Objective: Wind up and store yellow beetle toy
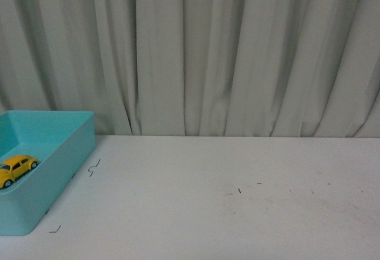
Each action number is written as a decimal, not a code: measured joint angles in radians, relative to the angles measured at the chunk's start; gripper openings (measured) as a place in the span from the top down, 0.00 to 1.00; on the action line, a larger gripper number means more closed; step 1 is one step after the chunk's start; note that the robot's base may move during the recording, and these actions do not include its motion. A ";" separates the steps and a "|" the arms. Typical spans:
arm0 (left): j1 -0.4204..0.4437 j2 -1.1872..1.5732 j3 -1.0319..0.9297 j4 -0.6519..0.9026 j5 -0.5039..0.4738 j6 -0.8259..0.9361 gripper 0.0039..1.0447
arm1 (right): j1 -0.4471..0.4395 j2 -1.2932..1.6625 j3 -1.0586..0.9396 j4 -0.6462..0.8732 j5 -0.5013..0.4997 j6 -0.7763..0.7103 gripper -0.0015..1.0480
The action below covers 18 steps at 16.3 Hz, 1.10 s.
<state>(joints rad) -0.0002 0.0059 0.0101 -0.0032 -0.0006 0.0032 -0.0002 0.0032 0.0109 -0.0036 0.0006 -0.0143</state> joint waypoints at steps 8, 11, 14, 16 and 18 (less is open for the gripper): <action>0.000 0.000 0.000 0.000 0.000 0.000 0.06 | 0.000 0.000 0.000 0.000 0.000 0.000 0.06; 0.000 0.000 0.000 0.003 0.000 0.000 0.06 | 0.000 0.000 0.000 0.003 0.000 0.000 0.06; 0.000 0.000 0.000 0.002 0.000 0.000 0.06 | 0.000 0.000 0.000 0.001 0.000 0.000 0.06; 0.000 0.000 0.000 0.001 0.000 0.000 0.06 | 0.000 0.000 0.000 0.000 0.000 0.000 0.06; 0.000 0.000 0.000 0.000 0.000 0.000 0.06 | 0.000 0.000 0.000 0.002 0.000 0.000 0.06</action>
<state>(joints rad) -0.0002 0.0059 0.0101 -0.0029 -0.0010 0.0029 -0.0002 0.0036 0.0109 -0.0013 0.0006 -0.0143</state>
